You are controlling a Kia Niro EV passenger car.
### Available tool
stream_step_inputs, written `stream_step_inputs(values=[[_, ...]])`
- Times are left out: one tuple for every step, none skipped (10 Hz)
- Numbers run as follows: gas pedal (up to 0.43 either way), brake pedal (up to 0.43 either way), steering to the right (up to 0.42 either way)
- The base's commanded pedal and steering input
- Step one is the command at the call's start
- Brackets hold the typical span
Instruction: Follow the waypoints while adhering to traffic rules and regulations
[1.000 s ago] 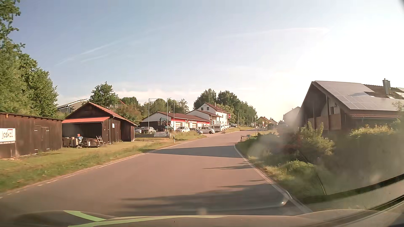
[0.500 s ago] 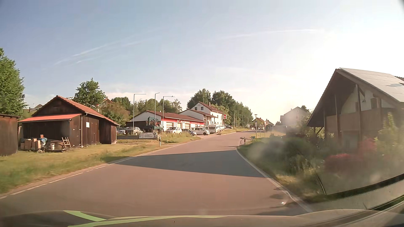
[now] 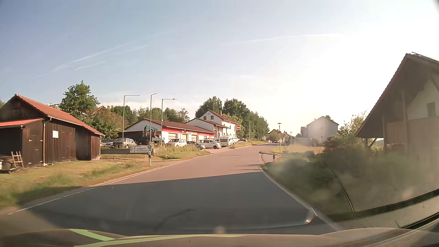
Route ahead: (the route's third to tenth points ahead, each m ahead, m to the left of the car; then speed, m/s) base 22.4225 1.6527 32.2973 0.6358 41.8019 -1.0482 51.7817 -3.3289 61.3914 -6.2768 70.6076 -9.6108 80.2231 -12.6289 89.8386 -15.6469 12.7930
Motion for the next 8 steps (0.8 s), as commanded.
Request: stream_step_inputs(values=[[0.079, 0.000, 0.019], [0.079, 0.000, 0.019], [0.079, 0.000, 0.019], [0.079, 0.000, 0.019], [0.079, 0.000, 0.019], [0.079, 0.000, 0.019], [0.079, 0.000, 0.020], [0.079, 0.000, 0.020]])
